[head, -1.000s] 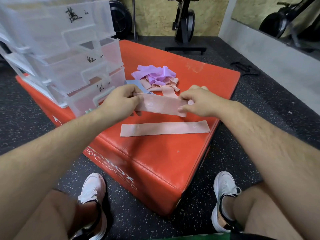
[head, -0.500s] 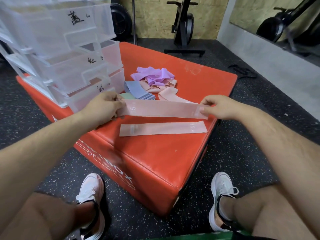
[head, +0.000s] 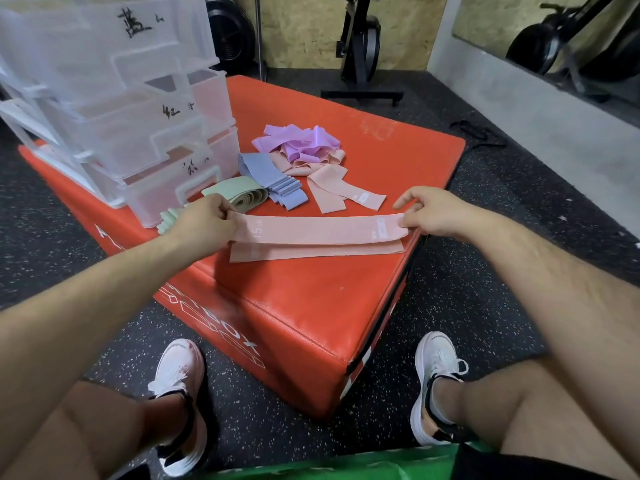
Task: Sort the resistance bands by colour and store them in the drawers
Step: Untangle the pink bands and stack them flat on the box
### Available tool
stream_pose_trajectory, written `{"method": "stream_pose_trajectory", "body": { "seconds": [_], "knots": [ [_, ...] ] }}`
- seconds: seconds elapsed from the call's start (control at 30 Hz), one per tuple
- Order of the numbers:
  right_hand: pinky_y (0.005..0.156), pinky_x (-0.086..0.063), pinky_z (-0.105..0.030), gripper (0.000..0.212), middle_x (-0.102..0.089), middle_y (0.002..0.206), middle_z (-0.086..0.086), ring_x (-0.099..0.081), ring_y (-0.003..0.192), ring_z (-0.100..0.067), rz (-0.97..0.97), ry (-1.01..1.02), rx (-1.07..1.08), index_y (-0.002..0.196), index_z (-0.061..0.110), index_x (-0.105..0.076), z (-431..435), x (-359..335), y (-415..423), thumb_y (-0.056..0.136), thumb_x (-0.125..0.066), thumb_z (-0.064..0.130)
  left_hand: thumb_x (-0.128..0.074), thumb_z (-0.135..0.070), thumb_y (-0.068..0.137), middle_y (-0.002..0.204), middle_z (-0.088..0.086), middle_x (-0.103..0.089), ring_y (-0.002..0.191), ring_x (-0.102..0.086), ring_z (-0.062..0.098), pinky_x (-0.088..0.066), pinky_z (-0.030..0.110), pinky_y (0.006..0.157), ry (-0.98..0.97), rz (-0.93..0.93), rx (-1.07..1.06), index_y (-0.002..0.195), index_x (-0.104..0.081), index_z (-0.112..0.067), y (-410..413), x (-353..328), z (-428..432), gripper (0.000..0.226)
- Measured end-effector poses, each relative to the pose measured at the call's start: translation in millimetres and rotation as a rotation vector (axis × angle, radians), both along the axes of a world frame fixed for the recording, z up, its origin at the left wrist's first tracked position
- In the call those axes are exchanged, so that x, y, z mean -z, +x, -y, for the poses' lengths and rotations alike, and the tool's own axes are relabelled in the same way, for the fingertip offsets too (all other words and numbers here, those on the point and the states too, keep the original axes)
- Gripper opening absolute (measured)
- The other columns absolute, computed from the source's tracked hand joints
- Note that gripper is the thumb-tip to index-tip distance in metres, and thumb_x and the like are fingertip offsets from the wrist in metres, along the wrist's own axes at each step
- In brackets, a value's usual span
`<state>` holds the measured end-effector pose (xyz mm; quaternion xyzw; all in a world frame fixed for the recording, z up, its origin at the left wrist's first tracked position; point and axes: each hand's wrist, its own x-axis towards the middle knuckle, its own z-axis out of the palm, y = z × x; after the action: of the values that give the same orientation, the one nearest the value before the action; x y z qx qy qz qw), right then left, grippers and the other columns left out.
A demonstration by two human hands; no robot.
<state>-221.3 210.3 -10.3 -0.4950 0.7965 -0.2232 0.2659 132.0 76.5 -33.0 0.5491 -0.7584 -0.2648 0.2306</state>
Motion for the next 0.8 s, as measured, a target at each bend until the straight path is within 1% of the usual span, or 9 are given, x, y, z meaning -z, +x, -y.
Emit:
{"method": "stream_pose_trajectory", "body": {
  "seconds": [0.07,0.13,0.23,0.37,0.43,0.53,0.63,0.77,0.8],
  "knots": [
    [0.064,-0.048,-0.031,0.023,-0.07,0.085,-0.004,-0.062,0.071,-0.017,-0.004,0.001,-0.006,0.104,0.021,-0.066,-1,3,2,0.088,-0.069,0.006,-0.056,-0.018,0.089,0.084,0.007,-0.07,0.07,-0.066,0.024,-0.055,0.035,0.066,-0.013,0.032,0.008,0.09,-0.064,-0.014,-1,3,-1,0.009],
    [0.067,-0.05,-0.033,0.022,-0.071,0.084,-0.003,-0.064,0.074,-0.018,-0.014,0.024,-0.029,0.1,0.023,-0.069,-1,8,3,0.088,-0.069,0.006,-0.057,-0.015,0.089,0.089,0.005,-0.07,0.073,-0.063,0.022,-0.046,0.028,0.062,-0.02,0.071,0.014,0.094,-0.069,-0.014,-1,4,-2,0.013],
    [0.068,-0.051,-0.037,0.021,-0.072,0.081,-0.006,-0.064,0.072,-0.019,-0.024,0.062,-0.053,0.1,0.022,-0.068,-2,15,4,0.088,-0.067,0.005,-0.06,-0.016,0.09,0.095,0.003,-0.067,0.086,-0.058,0.018,-0.039,0.025,0.071,-0.026,0.111,0.024,0.099,-0.072,-0.015,-1,8,-2,0.015],
    [0.072,-0.06,-0.043,0.017,-0.072,0.084,-0.011,-0.066,0.066,-0.021,-0.017,0.051,-0.015,0.1,0.016,-0.064,2,20,6,0.088,-0.065,0.004,-0.065,-0.017,0.089,0.078,-0.006,-0.057,0.08,-0.055,0.019,-0.038,0.025,0.062,-0.016,0.107,0.046,0.099,-0.067,-0.015,1,16,-1,0.01],
    [0.069,-0.061,-0.041,0.017,-0.071,0.085,-0.013,-0.066,0.061,-0.02,0.004,0.048,0.009,0.099,0.014,-0.062,3,22,6,0.087,-0.065,0.002,-0.067,-0.017,0.087,0.075,-0.005,-0.055,0.077,-0.057,0.022,-0.039,0.029,0.065,-0.024,0.107,0.048,0.096,-0.064,-0.015,2,19,0,0.01],
    [0.062,-0.061,-0.032,0.016,-0.069,0.088,-0.013,-0.068,0.061,-0.02,0.025,0.048,0.024,0.099,0.011,-0.062,4,22,8,0.088,-0.063,0.0,-0.069,-0.019,0.085,0.073,-0.005,-0.057,0.072,-0.057,0.02,-0.038,0.03,0.063,-0.04,0.106,0.038,0.09,-0.06,-0.017,3,22,0,0.01],
    [0.057,-0.058,-0.026,0.013,-0.069,0.089,-0.009,-0.07,0.061,-0.019,-0.012,0.056,0.022,0.097,0.01,-0.065,3,22,9,0.089,-0.064,0.001,-0.072,-0.021,0.083,0.078,-0.003,-0.06,0.075,-0.058,0.021,-0.04,0.03,0.063,-0.069,0.122,0.048,0.09,-0.062,-0.015,2,23,0,0.013],
    [0.074,-0.064,-0.042,0.011,-0.071,0.092,-0.01,-0.074,0.068,-0.024,-0.023,0.069,0.042,0.092,0.011,-0.069,5,26,8,0.088,-0.067,0.001,-0.075,-0.021,0.083,0.079,0.0,-0.06,0.072,-0.057,0.02,-0.036,0.024,0.054,-0.099,0.14,0.078,0.092,-0.062,-0.013,0,25,-2,0.017],
    [0.075,-0.063,-0.044,0.011,-0.072,0.091,-0.01,-0.074,0.069,-0.025,-0.029,0.07,0.043,0.091,0.011,-0.07,6,26,9,0.088,-0.067,0.001,-0.075,-0.021,0.083,0.079,0.0,-0.059,0.07,-0.055,0.018,-0.036,0.023,0.054,-0.105,0.144,0.087,0.093,-0.062,-0.013,0,25,-2,0.018]
  ]
}}
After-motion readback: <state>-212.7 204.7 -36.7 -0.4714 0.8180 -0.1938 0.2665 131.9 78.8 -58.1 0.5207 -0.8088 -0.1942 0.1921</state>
